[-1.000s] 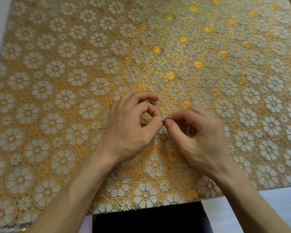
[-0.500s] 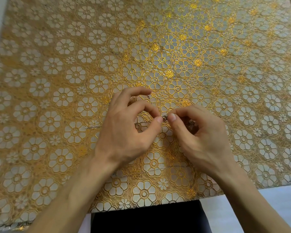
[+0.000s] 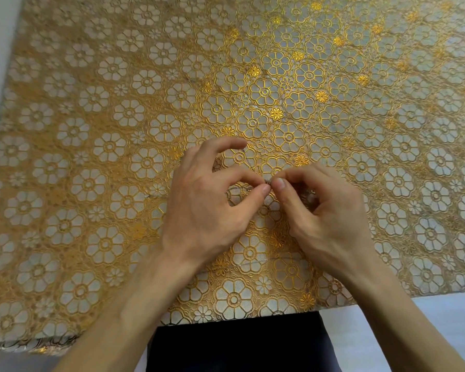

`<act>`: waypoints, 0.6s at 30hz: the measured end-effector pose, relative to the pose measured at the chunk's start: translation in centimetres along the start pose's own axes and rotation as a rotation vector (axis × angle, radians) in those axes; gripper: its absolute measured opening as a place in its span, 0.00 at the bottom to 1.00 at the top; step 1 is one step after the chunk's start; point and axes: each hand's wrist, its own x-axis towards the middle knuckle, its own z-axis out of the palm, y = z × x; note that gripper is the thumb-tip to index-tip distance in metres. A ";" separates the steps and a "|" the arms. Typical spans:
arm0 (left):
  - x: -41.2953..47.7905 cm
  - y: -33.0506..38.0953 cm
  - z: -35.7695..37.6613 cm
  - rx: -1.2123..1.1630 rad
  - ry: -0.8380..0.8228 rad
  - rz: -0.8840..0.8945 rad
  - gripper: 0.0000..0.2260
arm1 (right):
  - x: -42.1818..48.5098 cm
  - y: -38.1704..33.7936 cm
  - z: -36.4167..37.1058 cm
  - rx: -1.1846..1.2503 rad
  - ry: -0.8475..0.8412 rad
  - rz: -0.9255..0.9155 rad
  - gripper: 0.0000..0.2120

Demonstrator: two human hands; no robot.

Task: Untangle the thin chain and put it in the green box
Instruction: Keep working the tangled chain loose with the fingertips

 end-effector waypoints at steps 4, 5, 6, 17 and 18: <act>0.0 0.1 -0.2 0.006 -0.016 0.006 0.09 | -0.1 0.0 0.0 -0.003 -0.018 -0.003 0.06; 0.0 0.1 -0.2 0.007 -0.017 0.011 0.09 | -0.1 0.0 -0.1 -0.008 -0.020 -0.006 0.06; 0.0 0.0 -0.2 0.007 -0.017 0.015 0.08 | -0.1 -0.1 -0.1 -0.013 -0.020 -0.009 0.06; -0.1 -0.3 -0.7 -0.034 0.008 -0.068 0.06 | 0.0 -0.9 -0.6 0.149 -0.076 0.165 0.07; -0.1 -0.3 -0.7 -0.028 0.002 -0.066 0.07 | 0.0 -1.0 -0.8 0.190 -0.092 0.196 0.07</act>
